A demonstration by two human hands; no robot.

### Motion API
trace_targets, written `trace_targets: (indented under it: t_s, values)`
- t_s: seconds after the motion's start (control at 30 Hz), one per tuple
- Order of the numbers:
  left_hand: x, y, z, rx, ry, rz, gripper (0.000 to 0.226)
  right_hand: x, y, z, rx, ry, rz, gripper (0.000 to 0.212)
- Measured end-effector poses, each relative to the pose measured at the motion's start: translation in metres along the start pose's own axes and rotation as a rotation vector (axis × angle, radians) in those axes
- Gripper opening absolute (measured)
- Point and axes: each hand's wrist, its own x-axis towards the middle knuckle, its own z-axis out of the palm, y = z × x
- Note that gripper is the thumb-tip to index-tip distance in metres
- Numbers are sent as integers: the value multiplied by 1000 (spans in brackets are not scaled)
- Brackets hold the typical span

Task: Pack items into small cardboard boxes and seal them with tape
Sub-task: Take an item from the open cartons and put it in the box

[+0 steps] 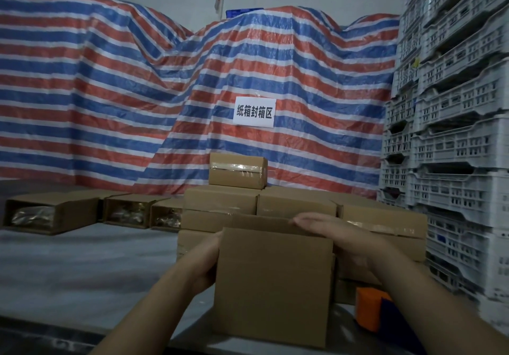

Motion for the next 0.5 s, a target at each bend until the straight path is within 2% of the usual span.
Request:
trace_targets:
  t_s: [0.1,0.17,0.23,0.37,0.5]
  values:
    - [1,-5,1,5,26,24,18,-1,27,8,451,229,-85,24]
    - [2,-9,0,-6,37,26,28,-2,45,16,648,374,-97,26]
    - [2,-11,0,-6,30,23,41,-3,58,28,805,393,-49,30]
    - [2,-13,3,-5,77,46,40,-3,63,51,829,304,106,44]
    - [4,-15,8,-35,168,61,29,5,68,57,830,313,152,38]
